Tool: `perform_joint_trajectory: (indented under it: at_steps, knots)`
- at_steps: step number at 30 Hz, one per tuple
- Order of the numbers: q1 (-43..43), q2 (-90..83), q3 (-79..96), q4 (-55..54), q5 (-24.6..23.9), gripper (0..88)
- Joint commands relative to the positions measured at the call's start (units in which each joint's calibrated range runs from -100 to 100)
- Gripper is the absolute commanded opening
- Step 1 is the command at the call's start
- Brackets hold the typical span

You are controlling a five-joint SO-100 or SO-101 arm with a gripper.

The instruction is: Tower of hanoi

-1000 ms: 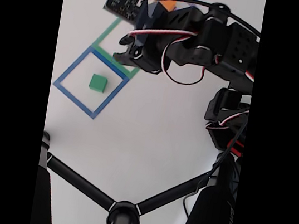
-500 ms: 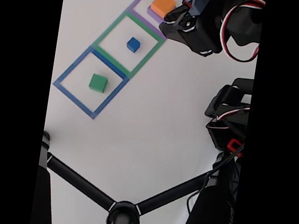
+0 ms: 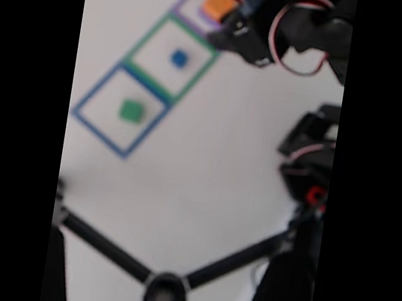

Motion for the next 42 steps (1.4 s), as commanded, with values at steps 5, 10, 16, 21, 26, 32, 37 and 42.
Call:
perform_joint_trajectory:
  at_steps: [5,10,16,21,26,32,37,42]
  knots:
    - [3.1,-3.0,29.2,-35.2,0.6,25.6]
    - [3.9,-1.7,43.6,-55.6,0.6,31.0]
    - [5.0,3.3,56.1,-77.2,0.6,33.9]
    - [6.5,9.4,63.1,-91.7,0.6,34.5]
    - [6.6,15.2,67.0,-102.2,0.6,34.9]
    - [6.2,24.3,69.1,-114.5,0.6,34.8]
    - [6.1,33.5,68.3,-122.9,0.6,34.0]
    - [5.7,41.0,66.9,-129.7,0.6,33.7]
